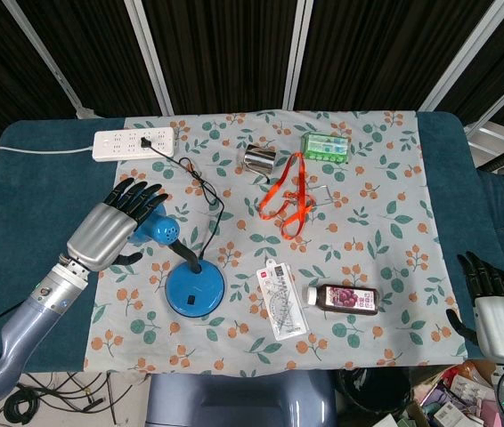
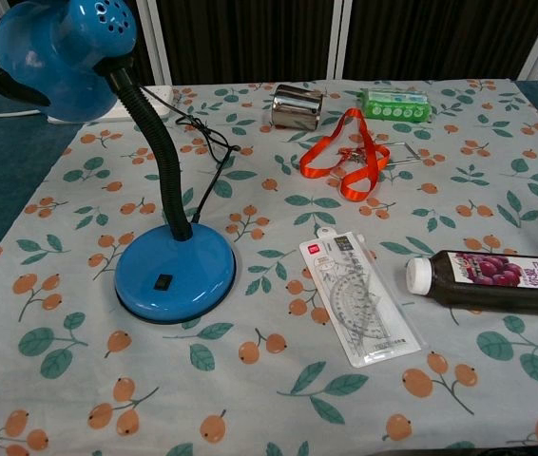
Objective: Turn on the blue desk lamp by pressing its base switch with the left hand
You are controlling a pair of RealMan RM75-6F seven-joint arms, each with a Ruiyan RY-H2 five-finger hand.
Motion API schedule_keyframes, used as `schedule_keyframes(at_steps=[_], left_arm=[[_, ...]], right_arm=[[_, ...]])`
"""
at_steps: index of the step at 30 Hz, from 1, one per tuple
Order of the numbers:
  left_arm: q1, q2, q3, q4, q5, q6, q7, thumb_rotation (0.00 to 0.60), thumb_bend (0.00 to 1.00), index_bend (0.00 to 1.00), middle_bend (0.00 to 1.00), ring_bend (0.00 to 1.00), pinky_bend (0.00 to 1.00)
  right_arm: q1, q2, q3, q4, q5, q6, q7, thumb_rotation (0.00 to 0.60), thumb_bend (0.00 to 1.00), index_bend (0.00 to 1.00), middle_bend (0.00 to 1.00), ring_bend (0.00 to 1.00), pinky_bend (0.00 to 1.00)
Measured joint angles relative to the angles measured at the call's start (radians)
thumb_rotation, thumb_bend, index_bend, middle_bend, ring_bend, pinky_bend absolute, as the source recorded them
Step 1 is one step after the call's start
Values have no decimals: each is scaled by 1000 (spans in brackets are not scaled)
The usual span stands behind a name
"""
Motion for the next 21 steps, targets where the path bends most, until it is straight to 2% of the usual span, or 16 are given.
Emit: schedule_keyframes(at_steps=[21], left_arm=[[-17,-18,1,8,-3,-3,28,600,82,0,50,0,0]], right_arm=[[0,0,1,-1,2,0,-1,600,163,4,56,119,161]])
